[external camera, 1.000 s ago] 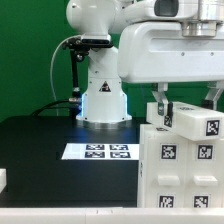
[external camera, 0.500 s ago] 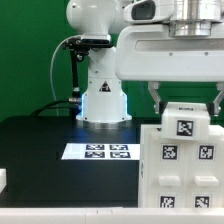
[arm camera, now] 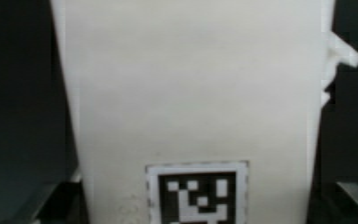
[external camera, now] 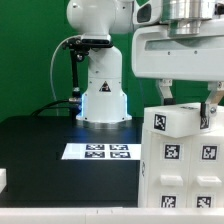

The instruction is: Assemble cabinet

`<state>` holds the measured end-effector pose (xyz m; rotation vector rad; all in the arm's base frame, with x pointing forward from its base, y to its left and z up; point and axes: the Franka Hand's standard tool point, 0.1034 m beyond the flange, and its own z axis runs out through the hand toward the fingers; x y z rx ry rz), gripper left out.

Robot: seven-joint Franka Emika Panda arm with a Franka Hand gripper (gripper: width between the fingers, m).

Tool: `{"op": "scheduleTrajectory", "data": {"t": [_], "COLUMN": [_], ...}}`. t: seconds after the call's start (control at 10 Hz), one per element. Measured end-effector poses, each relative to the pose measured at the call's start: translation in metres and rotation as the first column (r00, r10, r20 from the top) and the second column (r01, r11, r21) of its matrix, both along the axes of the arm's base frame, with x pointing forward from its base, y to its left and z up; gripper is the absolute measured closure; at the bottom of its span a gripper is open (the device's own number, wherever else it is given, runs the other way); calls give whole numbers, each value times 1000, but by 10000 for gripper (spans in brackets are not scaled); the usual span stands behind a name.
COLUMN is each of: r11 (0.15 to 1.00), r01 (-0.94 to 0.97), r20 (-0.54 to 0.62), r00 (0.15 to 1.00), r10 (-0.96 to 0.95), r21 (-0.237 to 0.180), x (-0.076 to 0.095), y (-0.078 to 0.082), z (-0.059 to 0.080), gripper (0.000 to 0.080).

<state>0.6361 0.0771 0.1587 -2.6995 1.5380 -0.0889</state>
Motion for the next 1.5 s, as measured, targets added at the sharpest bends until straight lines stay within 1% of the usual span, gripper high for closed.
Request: {"op": "scheduleTrajectory", "data": {"t": [0.1, 0.2, 0.3, 0.4, 0.6, 0.7, 0.8, 0.9, 1.0, 1.1, 1.2, 1.4, 1.5], "r11": [994, 953, 911, 859, 779, 790, 790, 793, 803, 814, 814, 814, 814], "r01": [110, 295, 402, 501, 618, 604, 604, 600, 585, 566, 563, 564, 564], "r20": [-1, -17, -29, -39, -52, -49, -50, -50, -49, -41, -36, -38, -38], "r00": [994, 956, 916, 865, 786, 797, 797, 800, 811, 824, 825, 825, 825], "r10": [-110, -294, -401, -500, -616, -602, -602, -598, -583, -566, -564, -565, -564], "r21": [16, 69, 88, 101, 108, 107, 107, 107, 115, 133, 143, 137, 137], "x": [-1, -2, -2, -1, -1, -1, -1, -1, 0, 2, 3, 2, 2], "y": [-2, -6, -6, -6, -4, -4, -4, -3, -1, 2, 2, 2, 2], "z": [-1, -3, -3, -3, -2, -2, -2, -1, 5, 18, 24, 20, 20], "gripper": [245, 245, 245, 245, 245, 245, 172, 172, 39, 12, 12, 1, 3]}}
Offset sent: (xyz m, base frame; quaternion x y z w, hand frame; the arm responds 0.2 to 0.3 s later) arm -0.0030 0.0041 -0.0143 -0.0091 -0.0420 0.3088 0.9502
